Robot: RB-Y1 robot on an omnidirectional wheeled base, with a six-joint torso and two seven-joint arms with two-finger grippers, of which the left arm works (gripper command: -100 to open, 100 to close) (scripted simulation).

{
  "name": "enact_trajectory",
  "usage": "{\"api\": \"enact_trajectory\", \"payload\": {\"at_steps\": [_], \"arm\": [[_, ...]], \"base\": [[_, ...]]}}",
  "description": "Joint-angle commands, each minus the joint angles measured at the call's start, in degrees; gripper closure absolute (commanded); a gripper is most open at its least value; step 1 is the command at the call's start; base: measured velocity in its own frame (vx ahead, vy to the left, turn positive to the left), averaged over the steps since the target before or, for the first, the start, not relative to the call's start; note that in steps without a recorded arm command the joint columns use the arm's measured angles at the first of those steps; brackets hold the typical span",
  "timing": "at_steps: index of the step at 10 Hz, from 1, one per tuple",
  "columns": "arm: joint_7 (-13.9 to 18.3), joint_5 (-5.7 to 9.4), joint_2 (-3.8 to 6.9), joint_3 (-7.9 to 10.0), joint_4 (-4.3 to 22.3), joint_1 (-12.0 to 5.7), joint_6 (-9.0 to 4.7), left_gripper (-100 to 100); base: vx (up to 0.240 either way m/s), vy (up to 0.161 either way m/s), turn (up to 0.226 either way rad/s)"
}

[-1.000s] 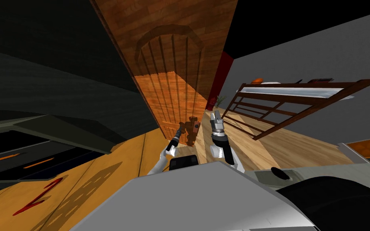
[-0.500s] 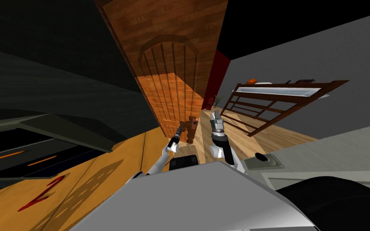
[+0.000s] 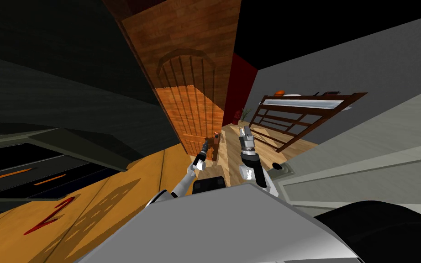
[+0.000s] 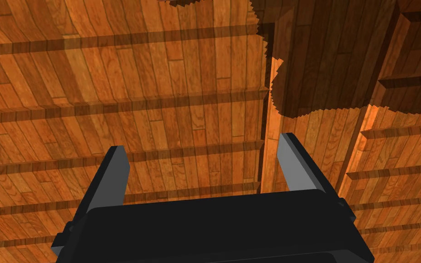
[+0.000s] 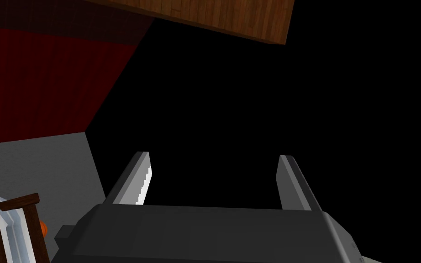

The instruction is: Push the door open

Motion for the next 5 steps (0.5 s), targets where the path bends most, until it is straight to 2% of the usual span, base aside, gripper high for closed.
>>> {"api": "enact_trajectory", "payload": {"at_steps": [1, 2, 3, 5], "arm": [[0.0, 0.39, -0.54, 0.05, 0.7, -0.6, -0.2, -100], [-0.1, 0.6, -0.91, 0.12, 1.0, -0.91, -0.25, -100], [-0.1, 0.68, -1.05, 0.15, 1.1, -1.03, -0.27, -100], [-0.1, 0.76, -1.2, 0.17, 1.2, -1.15, -0.29, -100]], "base": [[-0.146, -0.122, -0.013], [-0.112, -0.121, -0.023], [-0.015, -0.036, 0.007], [-0.048, -0.092, 0.01]]}}
